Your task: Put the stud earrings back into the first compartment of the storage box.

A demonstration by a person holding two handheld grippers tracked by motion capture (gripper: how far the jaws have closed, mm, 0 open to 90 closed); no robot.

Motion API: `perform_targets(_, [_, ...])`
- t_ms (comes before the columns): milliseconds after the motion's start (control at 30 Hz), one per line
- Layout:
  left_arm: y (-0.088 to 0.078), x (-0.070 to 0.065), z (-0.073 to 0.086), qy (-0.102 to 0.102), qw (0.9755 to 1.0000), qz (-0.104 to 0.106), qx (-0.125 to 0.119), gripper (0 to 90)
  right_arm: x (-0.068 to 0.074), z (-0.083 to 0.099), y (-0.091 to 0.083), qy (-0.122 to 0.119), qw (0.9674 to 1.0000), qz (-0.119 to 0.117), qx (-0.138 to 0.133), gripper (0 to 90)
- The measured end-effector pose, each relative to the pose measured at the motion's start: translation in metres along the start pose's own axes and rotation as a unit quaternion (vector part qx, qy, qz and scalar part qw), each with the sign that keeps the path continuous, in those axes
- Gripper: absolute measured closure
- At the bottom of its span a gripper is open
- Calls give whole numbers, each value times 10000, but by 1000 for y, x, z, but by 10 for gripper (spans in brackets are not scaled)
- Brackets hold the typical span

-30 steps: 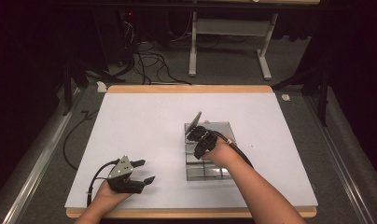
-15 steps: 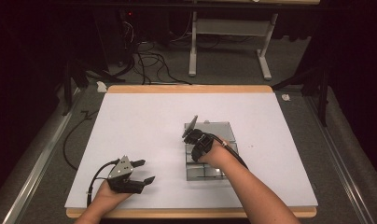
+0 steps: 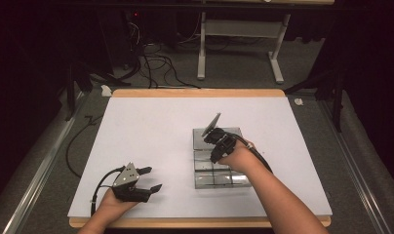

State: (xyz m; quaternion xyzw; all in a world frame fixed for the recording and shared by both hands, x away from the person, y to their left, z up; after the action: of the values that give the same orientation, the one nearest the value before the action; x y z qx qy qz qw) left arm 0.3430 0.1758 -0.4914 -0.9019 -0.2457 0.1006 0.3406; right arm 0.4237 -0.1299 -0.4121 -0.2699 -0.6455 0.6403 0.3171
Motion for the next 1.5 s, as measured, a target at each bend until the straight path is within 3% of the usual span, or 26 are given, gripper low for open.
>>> perform_targets(67, [0, 0, 0, 0, 10000, -11, 4, 263, -6, 10, -6, 288, 9996, -24, 43, 816])
perform_targets(100, [0, 0, 0, -2, 10000, -6, 5, 263, -10, 15, -8, 315, 9995, -13, 13, 814])
perform_targets(133, [0, 0, 0, -5, 10000, -7, 4, 263, -16, 20, -9, 179, 9998, 60, -40, 812])
perform_targets(200, [0, 0, 0, -7, 10000, -9, 5, 263, -20, 25, -11, 245, 9997, 75, -51, 812])
perform_targets(300, [0, 0, 0, -13, 10000, -13, 9, 263, -34, 45, -18, 527, 9985, 70, -93, 810])
perform_targets(400, [0, 0, 0, -18, 10000, -18, 11, 263, -42, 54, -21, 550, 9984, 116, -117, 810])
perform_targets(500, [0, 0, 0, -22, 10000, -29, 16, 263, -53, 71, -25, 812, 9966, 115, -127, 810])
perform_targets(767, [0, 0, 0, -27, 10000, -38, 25, 263, -73, 93, -21, 1044, 9944, 153, -98, 810])
perform_targets(1000, [0, 0, 0, -27, 10000, -38, 27, 263, -89, 100, -13, 1232, 9923, 129, -72, 810])
perform_targets(1100, [0, 0, 0, -27, 10000, -42, 33, 263, -108, 100, 1, 1439, 9896, 67, 47, 808])
perform_targets(1200, [0, 0, 0, -33, 10000, -40, 30, 263, -114, 99, 5, 1558, 9877, 46, 107, 805])
perform_targets(1233, [0, 0, 0, -35, 10000, -45, 20, 263, -121, 95, 9, 1566, 9876, 48, 89, 798])
perform_targets(1400, [0, 0, 0, -27, 10000, -35, 18, 263, -131, 89, 14, 1635, 9864, 76, 166, 767])
perform_targets(1500, [0, 0, 0, -26, 10000, -28, 15, 263, -139, 85, 21, 1735, 9845, 42, 264, 697])
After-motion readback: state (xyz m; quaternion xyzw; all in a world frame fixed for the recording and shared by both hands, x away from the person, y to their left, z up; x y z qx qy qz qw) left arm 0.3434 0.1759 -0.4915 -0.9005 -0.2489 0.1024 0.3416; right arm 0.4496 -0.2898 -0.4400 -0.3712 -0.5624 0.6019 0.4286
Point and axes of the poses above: each handheld gripper's, and its own axes: y roughly forward along the jaws, z roughly out of its underside, x roughly to its left, the point moved 2 cm from there along y, roughly forward along the jaws, and after that the axes turned 11 degrees about x, right-handed, at the moved point
